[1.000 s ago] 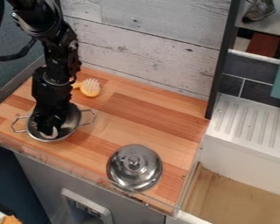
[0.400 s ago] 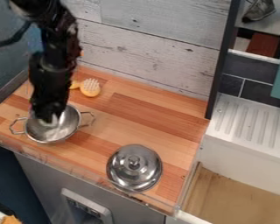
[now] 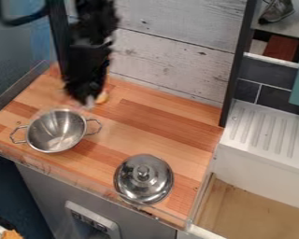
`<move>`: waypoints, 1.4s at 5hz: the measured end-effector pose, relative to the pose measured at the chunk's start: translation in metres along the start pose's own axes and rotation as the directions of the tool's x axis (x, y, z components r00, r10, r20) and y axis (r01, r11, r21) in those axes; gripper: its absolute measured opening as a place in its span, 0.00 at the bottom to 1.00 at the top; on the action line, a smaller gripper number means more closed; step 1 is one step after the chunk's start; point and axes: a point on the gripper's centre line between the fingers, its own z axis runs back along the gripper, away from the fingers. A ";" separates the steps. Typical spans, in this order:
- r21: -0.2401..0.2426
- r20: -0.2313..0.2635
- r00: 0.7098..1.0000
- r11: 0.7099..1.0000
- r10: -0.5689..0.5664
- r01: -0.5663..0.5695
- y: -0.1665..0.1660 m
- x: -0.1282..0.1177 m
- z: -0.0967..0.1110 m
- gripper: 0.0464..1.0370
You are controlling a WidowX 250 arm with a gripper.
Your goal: Put the sushi on the right upper side of the table
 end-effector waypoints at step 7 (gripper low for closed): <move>-0.120 -0.031 0.914 0.909 -0.405 0.399 -0.091 -0.099 -0.060 0.90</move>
